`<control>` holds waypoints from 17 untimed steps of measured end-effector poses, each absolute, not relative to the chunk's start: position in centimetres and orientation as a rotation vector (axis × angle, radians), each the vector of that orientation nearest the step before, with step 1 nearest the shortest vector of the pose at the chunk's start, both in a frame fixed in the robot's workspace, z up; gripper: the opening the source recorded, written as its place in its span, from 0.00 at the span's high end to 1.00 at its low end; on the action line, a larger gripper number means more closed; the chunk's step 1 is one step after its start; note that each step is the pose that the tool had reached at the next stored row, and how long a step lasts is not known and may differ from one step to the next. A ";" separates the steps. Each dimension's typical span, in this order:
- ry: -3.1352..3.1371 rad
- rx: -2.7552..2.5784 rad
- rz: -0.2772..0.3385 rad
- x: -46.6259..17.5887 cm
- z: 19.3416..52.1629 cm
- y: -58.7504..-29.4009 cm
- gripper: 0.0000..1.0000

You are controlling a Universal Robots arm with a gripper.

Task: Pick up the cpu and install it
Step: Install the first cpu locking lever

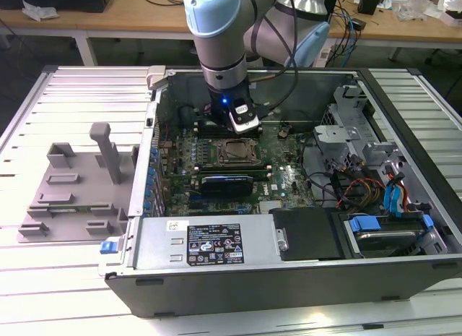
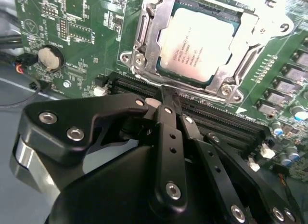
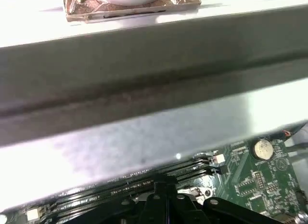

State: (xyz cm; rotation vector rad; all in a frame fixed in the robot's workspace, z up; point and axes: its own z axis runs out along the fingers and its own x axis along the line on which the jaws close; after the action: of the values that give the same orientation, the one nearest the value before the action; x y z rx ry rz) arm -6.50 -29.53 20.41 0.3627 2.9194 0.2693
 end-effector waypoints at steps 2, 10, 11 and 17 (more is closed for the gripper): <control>2.920 0.362 0.262 -6.5 21.3 -29.5 0.89; 2.920 0.354 0.187 -6.5 22.3 -29.8 0.89; 2.920 0.354 0.183 -6.5 22.3 -29.9 0.89; 2.920 0.352 0.168 -6.5 22.3 -31.1 0.89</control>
State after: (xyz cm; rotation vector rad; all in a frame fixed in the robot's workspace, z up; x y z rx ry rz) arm -6.50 -31.10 22.31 0.3521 2.9199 0.1681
